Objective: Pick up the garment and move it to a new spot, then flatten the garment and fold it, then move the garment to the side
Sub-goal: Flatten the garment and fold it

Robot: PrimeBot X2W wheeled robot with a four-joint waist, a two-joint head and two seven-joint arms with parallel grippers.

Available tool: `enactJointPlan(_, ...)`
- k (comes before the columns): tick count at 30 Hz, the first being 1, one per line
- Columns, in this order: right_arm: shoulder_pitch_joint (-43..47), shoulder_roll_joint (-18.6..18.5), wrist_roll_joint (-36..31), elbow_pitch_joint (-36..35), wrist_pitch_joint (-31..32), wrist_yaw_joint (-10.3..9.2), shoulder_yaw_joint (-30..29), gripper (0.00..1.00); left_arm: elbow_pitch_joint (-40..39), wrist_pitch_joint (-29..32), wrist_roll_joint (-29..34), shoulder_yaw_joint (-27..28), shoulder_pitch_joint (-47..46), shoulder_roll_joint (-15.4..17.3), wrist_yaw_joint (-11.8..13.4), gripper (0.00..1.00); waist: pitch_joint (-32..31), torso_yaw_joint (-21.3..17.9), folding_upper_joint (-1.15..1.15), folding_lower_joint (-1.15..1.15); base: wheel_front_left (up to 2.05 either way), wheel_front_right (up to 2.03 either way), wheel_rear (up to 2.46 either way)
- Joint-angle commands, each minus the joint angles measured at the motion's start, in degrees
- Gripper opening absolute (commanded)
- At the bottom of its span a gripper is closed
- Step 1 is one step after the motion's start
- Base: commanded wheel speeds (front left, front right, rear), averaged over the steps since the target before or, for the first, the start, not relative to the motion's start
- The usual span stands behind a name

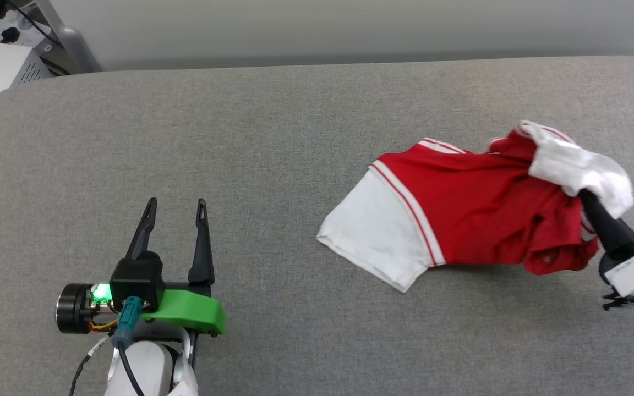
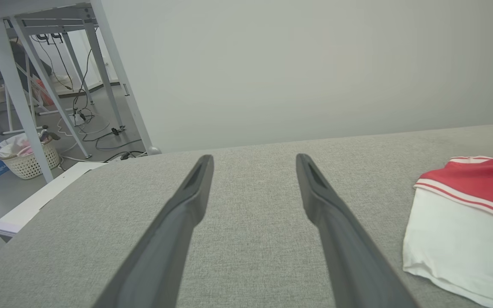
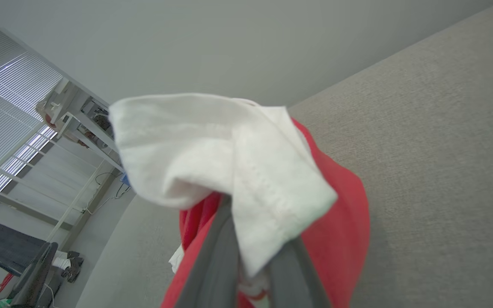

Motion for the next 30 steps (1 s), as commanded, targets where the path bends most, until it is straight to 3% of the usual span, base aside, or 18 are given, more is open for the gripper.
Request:
enactJointPlan(1,1.4,0.2,1.7,2.3,-0.9,-0.03,-2.3,0.0,0.2,-0.3,0.6,0.3,0.9,-0.3,-0.5,1.0,0.1,0.0,0.0,0.0,0.0,0.0,0.0)
enactJointPlan(2,2.2,0.4,2.9,4.7,-1.4,-0.03,-4.5,0.0,0.3,-0.3,0.7,0.3,0.9,-0.4,-0.6,1.0,0.2,0.1,0.0,0.0,0.0,0.0,0.0)
enactJointPlan(3,4.0,2.3,6.2,12.5,-2.0,-0.03,-11.5,0.0,0.6,-0.3,0.9,0.4,1.0,-0.6,-0.8,1.0,0.2,0.2,0.0,0.0,0.0,0.0,0.0)
enactJointPlan(9,4.2,7.1,7.5,29.4,-2.1,-0.03,-24.0,0.0,1.3,-0.3,1.3,0.8,1.4,-0.9,-1.2,1.0,-0.1,0.5,0.0,0.0,0.0,0.0,0.0)
enactJointPlan(13,2.6,9.5,9.1,40.8,-2.1,-0.03,-29.9,0.0,1.7,-0.3,1.5,0.8,1.6,-1.2,-1.5,1.0,-0.4,0.7,0.0,0.0,0.0,0.0,0.0)
enactJointPlan(16,1.3,10.1,6.5,47.7,-2.1,-0.03,-30.2,0.0,2.1,-0.3,1.6,0.9,1.7,-1.4,-1.7,1.0,-0.7,0.9,0.0,0.0,0.0,0.0,0.0)
enactJointPlan(17,0.7,10.3,5.6,49.2,-2.1,-0.03,-30.6,0.05,2.2,-0.3,1.6,0.9,1.8,-1.4,-1.7,1.0,-0.9,0.9,0.0,0.0,0.0,0.0,0.0)
enactJointPlan(18,0.2,10.4,4.8,50.0,-2.1,-0.03,-30.8,0.44,2.2,-0.3,1.6,0.9,1.9,-1.5,-1.7,1.0,-1.0,0.9,0.0,0.0,0.0,0.0,0.0)
enactJointPlan(19,-0.2,10.1,3.1,50.7,-2.1,-0.03,-31.2,1.0,2.3,-0.3,1.7,1.0,2.0,-1.5,-1.7,1.0,-1.2,0.9,0.0,0.0,0.0,0.0,0.0)
enactJointPlan(20,-0.5,9.5,1.1,51.1,-2.1,-0.03,-31.6,1.0,2.3,-0.3,1.7,1.1,2.1,-1.6,-1.7,1.0,-1.3,0.8,0.0,0.0,0.0,0.0,0.0)
enactJointPlan(24,-1.0,7.5,-10.6,49.4,-2.1,-0.03,-37.1,1.0,2.2,-0.3,2.0,1.4,2.7,-1.5,-1.8,1.0,-2.0,0.6,0.0,0.0,0.0,0.0,0.0)
enactJointPlan(25,2.8,9.7,-35.1,38.0,-2.1,-0.03,-54.7,1.0,1.8,-0.3,2.3,1.6,3.3,-1.5,-1.9,1.0,-3.2,0.0,0.0,0.0,0.0,0.0,0.0)
enactJointPlan(28,5.1,14.9,-48.3,26.8,-2.1,-0.03,-62.7,1.0,1.4,-0.3,2.5,1.6,3.4,-1.5,-2.0,1.0,-3.6,-0.1,0.0,0.0,0.0,0.0,0.0)
enactJointPlan(30,6.2,18.4,-56.0,18.3,-2.1,-0.03,-64.8,1.0,1.1,-0.3,2.6,1.6,3.4,-1.5,-2.0,1.0,-3.8,0.0,0.0,0.0,0.0,0.0,0.0)
